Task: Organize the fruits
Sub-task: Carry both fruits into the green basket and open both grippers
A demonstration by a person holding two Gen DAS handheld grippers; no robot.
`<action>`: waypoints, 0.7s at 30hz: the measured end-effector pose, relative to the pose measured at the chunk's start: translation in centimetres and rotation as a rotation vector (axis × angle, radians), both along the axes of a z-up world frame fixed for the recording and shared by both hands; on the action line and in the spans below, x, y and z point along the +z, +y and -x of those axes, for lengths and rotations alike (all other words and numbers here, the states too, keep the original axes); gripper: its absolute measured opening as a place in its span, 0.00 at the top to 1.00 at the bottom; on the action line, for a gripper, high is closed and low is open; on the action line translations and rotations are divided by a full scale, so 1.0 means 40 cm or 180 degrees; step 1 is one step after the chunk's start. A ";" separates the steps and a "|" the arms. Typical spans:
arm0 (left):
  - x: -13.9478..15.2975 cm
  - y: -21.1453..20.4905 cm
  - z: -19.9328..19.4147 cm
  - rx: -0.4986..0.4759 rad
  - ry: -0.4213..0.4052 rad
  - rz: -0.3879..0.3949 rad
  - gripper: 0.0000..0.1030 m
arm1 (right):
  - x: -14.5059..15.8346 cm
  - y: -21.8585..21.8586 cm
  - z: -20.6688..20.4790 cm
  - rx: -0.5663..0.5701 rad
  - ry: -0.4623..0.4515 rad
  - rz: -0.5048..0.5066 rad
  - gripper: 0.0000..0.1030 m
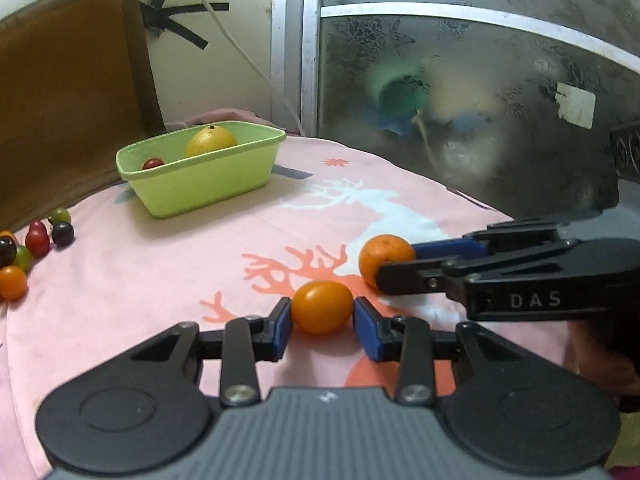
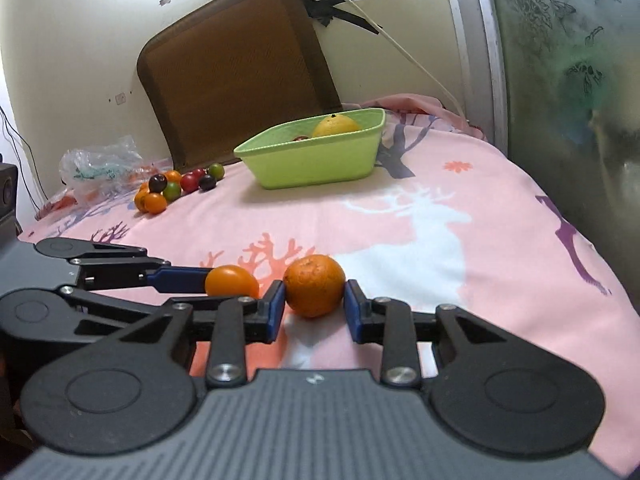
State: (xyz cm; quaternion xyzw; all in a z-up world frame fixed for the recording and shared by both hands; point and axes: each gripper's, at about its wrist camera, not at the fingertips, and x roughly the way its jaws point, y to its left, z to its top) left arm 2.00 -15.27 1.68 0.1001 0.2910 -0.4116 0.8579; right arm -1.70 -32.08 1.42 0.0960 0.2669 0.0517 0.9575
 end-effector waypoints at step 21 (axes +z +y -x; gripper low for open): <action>0.095 -0.081 -0.414 0.0747 -0.0108 -0.0014 0.66 | 0.067 -0.051 -0.365 -0.0259 -0.0510 0.0283 0.58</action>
